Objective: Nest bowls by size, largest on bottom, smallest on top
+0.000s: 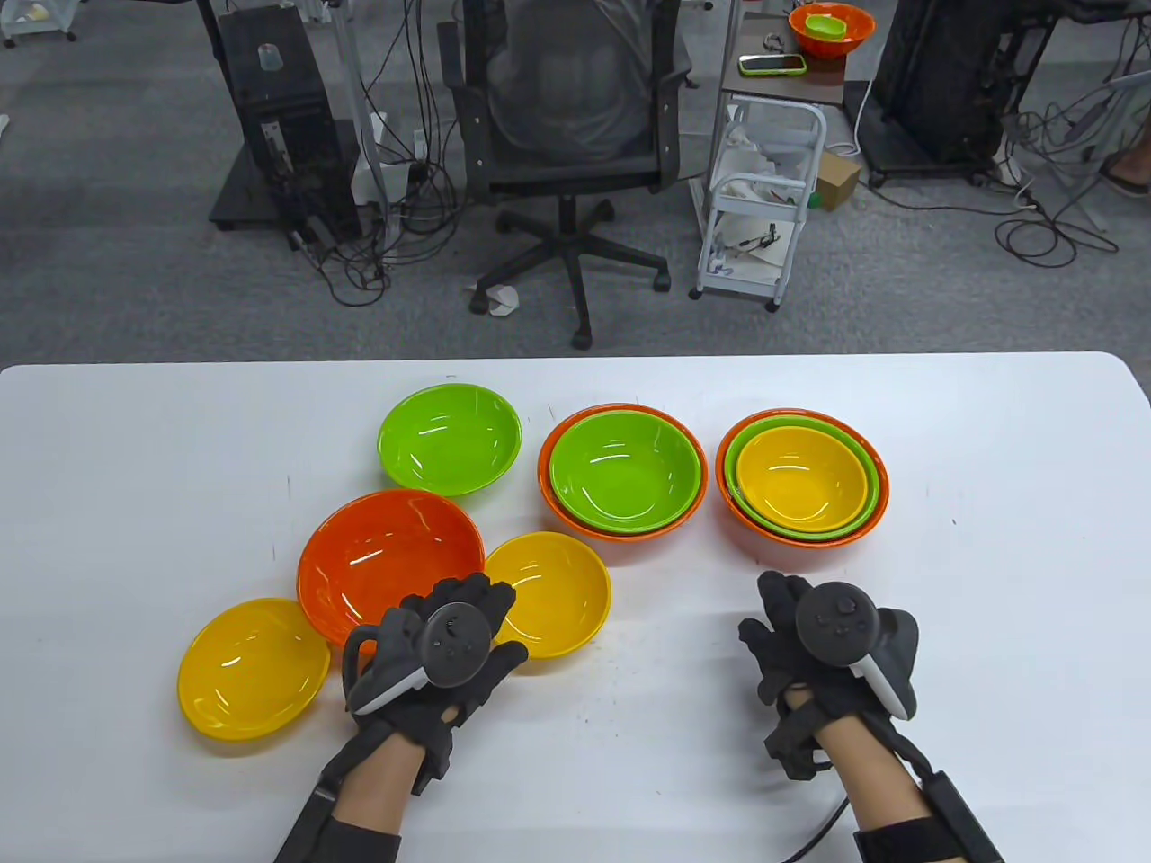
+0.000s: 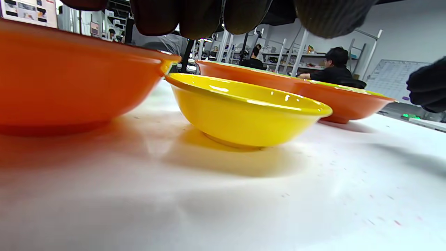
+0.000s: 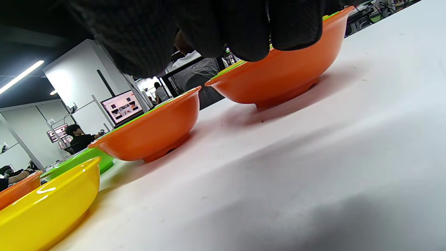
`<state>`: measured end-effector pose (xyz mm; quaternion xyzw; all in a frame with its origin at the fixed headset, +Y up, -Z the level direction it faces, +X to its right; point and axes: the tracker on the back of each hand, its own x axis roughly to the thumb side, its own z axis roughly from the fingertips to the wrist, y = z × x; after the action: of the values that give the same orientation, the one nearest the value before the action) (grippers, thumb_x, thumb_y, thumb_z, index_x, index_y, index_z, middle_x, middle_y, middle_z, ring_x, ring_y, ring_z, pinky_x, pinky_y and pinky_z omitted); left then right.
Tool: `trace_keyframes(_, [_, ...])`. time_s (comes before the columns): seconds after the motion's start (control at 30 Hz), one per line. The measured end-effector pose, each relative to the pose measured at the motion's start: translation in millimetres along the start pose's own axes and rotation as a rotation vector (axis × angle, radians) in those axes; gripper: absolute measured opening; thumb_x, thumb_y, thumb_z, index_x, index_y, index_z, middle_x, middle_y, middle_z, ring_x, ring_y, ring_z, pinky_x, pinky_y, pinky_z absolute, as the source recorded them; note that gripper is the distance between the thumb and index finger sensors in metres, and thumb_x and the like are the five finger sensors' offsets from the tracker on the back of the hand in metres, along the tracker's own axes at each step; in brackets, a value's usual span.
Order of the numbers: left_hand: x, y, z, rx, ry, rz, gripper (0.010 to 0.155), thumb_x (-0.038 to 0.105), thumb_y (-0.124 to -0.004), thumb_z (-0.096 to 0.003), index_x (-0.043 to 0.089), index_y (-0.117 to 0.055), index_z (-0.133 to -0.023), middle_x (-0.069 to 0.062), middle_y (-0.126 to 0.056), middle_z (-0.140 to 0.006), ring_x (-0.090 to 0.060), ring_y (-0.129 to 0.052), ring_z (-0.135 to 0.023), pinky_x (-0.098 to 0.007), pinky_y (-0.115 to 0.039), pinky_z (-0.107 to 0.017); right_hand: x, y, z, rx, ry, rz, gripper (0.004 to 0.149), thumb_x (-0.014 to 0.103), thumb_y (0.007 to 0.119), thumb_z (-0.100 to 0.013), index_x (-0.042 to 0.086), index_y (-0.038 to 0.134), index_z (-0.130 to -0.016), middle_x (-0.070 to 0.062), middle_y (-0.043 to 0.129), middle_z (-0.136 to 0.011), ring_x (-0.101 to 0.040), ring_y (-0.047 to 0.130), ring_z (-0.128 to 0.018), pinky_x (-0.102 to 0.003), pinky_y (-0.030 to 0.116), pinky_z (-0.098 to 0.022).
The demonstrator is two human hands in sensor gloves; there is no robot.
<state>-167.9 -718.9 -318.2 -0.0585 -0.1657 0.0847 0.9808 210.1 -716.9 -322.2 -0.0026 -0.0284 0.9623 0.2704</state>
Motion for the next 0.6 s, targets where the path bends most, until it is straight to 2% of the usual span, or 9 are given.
trace_keyframes(0.27, [18,-9,-9,-0.052,-0.034,-0.089,0.072,0.058,-0.072,-0.0498,0.029,-0.05,-0.112,-0.006,-0.053,-0.119,-0.038,-0.052,-0.114,-0.064,-0.046,-0.08,-10,-9,-1,-0.016,0.024,-0.028,0.065,0.033,0.084,-0.047,0.003,0.065,-0.101,-0.026,0.065,-0.102,-0.058,0.06,-0.09,-0.076,0.042,-0.063])
trace_keyframes(0.6, [26,-16,-22,-0.129,-0.017,-0.157,0.073,0.055,-0.075,-0.0502,0.031,-0.047,-0.113,-0.005,-0.05,-0.12,-0.037,-0.047,-0.116,-0.062,-0.038,-0.081,-8,-7,-1,-0.009,0.019,-0.022,0.065,0.033,0.084,-0.047,0.003,0.065,-0.101,-0.026,0.065,-0.102,-0.058,0.06,-0.09,-0.076,0.042,-0.063])
